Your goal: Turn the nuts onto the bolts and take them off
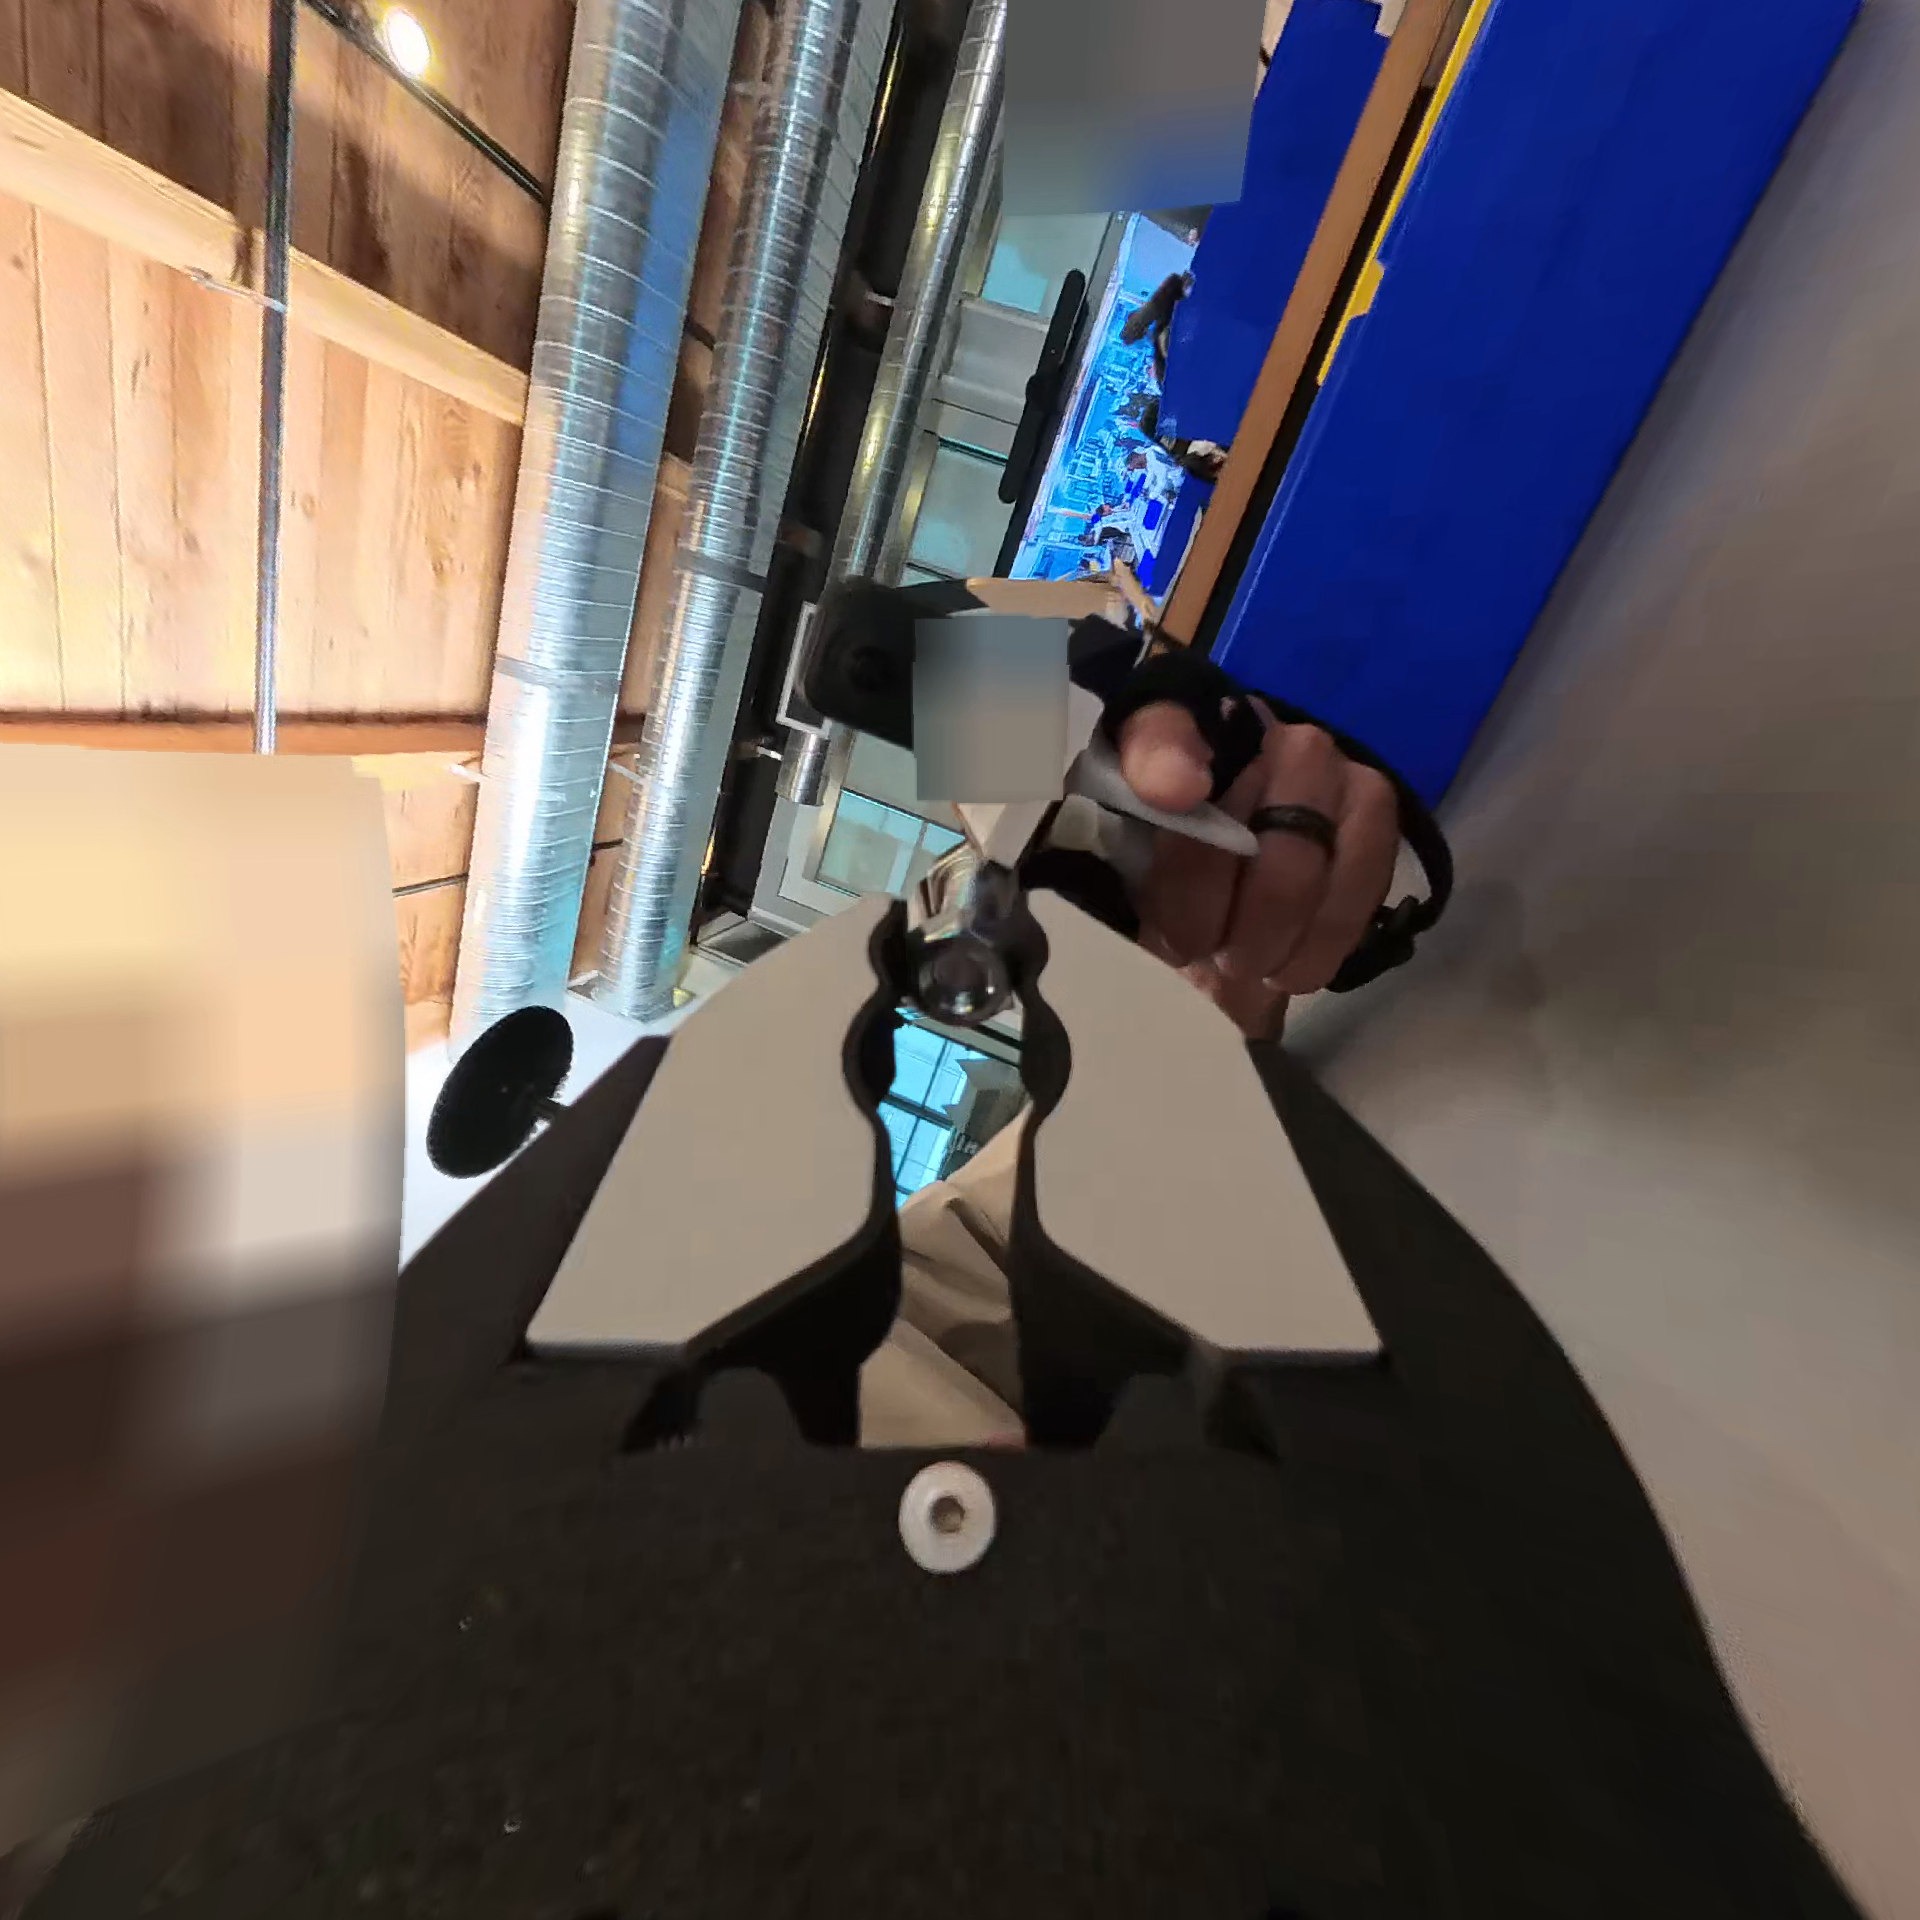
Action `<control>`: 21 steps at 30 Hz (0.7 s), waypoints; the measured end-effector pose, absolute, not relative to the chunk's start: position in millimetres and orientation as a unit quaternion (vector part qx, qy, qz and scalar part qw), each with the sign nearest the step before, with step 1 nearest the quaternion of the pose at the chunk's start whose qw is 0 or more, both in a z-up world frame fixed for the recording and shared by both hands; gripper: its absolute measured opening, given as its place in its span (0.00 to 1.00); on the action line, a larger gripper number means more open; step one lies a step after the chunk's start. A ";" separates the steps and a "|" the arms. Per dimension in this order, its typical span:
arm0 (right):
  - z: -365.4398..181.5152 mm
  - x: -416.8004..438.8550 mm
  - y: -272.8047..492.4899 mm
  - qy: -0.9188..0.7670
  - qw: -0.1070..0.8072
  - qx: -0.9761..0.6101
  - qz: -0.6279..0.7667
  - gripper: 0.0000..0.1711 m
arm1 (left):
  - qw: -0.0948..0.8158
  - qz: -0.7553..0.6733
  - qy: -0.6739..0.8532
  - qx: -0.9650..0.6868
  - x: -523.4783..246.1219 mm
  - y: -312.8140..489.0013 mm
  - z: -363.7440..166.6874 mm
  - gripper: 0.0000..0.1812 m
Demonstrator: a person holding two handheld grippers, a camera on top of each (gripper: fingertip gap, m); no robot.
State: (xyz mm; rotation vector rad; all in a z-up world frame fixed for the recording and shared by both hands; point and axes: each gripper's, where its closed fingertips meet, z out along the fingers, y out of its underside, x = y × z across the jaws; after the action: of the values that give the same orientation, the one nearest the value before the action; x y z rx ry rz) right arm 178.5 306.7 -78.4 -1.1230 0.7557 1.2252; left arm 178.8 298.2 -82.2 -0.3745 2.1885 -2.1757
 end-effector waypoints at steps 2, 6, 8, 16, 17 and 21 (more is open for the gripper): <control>-79.9 177.9 306.8 0.318 0.617 -0.507 0.511 0.11 | 0.015 -0.699 0.705 -0.120 178.6 298.2 -82.5 0.10; -78.0 176.1 306.3 0.261 0.649 -0.574 0.425 0.11 | -0.011 -0.715 0.687 -0.127 178.1 297.6 -78.6 0.10; -77.0 176.4 306.0 0.219 0.667 -0.613 0.364 0.11 | -0.031 -0.726 0.673 -0.134 178.6 297.2 -76.5 0.10; -83.4 177.7 306.7 -0.006 0.661 -0.748 0.061 0.11 | -0.109 -0.756 0.626 -0.157 181.2 298.4 -70.9 0.09; -84.6 178.0 306.6 -0.032 0.654 -0.756 0.033 0.11 | -0.117 -0.757 0.624 -0.158 181.1 298.5 -71.2 0.09; -87.5 184.2 306.0 -0.116 0.629 -0.764 -0.078 0.11 | -0.111 -0.756 0.624 -0.165 184.6 298.7 -73.5 0.09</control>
State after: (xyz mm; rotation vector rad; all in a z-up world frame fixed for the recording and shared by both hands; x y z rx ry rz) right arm 184.2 306.0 -87.5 -1.7511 -0.2669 -0.1791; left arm 184.6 298.7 -73.5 -0.5594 2.1107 -2.5590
